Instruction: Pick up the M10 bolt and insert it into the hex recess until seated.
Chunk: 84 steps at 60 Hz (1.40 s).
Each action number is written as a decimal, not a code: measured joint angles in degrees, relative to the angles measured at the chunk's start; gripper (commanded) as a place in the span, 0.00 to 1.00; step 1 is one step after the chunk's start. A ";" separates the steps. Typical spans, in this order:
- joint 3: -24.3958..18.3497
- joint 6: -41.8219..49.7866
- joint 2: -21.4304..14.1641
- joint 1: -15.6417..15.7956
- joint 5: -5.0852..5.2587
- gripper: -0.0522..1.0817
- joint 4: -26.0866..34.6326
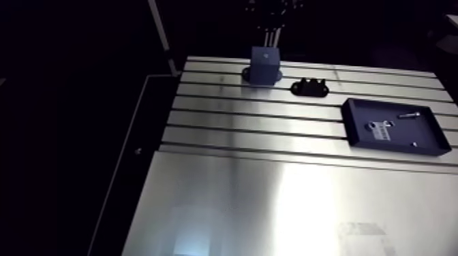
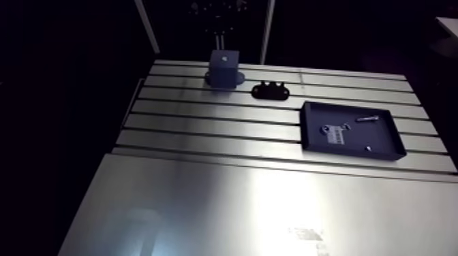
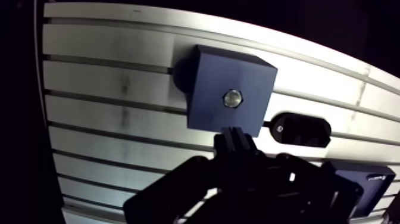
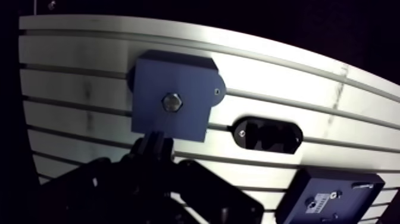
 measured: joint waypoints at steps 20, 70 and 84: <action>-0.39 0.02 -3.92 0.11 0.04 0.06 5.23; -0.95 0.32 -17.03 -0.09 -0.03 0.06 19.72; 0.16 0.26 -19.63 -0.54 -0.15 0.06 21.09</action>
